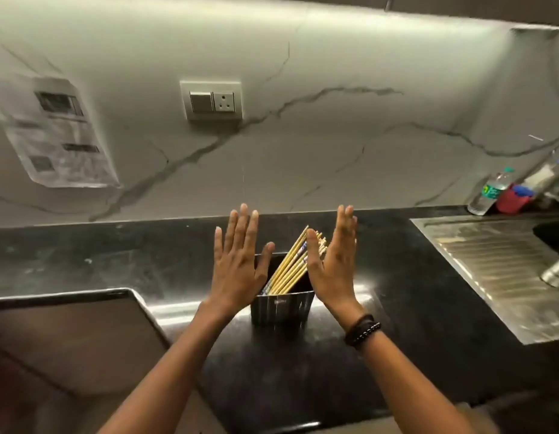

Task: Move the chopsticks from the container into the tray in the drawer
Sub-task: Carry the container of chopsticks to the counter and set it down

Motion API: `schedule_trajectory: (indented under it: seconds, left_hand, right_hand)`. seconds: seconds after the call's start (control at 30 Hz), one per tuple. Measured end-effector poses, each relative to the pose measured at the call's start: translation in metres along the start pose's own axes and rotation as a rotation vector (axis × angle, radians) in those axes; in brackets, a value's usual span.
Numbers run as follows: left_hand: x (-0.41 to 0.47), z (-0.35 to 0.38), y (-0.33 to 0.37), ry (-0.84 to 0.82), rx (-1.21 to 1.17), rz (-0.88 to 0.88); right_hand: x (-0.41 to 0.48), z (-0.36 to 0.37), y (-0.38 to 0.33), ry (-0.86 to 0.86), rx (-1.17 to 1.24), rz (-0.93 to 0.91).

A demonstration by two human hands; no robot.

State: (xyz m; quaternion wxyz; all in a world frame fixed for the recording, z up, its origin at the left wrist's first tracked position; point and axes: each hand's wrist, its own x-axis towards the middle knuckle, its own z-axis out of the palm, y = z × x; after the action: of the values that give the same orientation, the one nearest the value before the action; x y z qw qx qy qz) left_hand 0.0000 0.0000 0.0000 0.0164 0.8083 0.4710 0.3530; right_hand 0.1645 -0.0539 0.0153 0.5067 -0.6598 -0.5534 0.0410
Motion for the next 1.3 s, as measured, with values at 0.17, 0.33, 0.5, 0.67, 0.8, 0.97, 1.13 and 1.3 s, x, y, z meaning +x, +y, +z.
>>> schedule_trajectory:
  seconds: [0.17, 0.33, 0.5, 0.67, 0.8, 0.97, 1.13, 1.3]
  left_hand:
    - [-0.032, 0.029, -0.012, -0.311, -0.129, -0.343]
    - [-0.042, 0.043, -0.02, -0.379, -0.352, -0.607]
    - [-0.049, 0.056, -0.032, -0.378, -0.582, -0.692]
    - [-0.057, 0.055, -0.03, -0.317, -0.699, -0.678]
    - [-0.076, 0.043, -0.028, -0.237, -0.669, -0.701]
    - [-0.118, 0.002, -0.02, -0.123, -0.609, -0.738]
    - [-0.18, -0.047, -0.01, -0.005, -0.524, -0.809]
    - [-0.238, -0.081, 0.01, 0.145, -0.496, -0.895]
  right_hand:
    - [-0.025, 0.016, 0.032, -0.085, 0.101, 0.362]
    - [-0.028, 0.023, 0.059, -0.208, 0.168, 0.594]
    - [-0.027, 0.031, 0.08, -0.378, 0.287, 0.67]
    - [-0.033, 0.027, 0.077, -0.434, 0.349, 0.661]
    - [-0.05, 0.015, 0.06, -0.429, 0.37, 0.665]
    - [-0.086, -0.003, 0.034, -0.459, 0.452, 0.659]
    - [-0.131, -0.016, 0.019, -0.59, 0.496, 0.611]
    - [-0.174, -0.03, 0.001, -0.776, 0.589, 0.521]
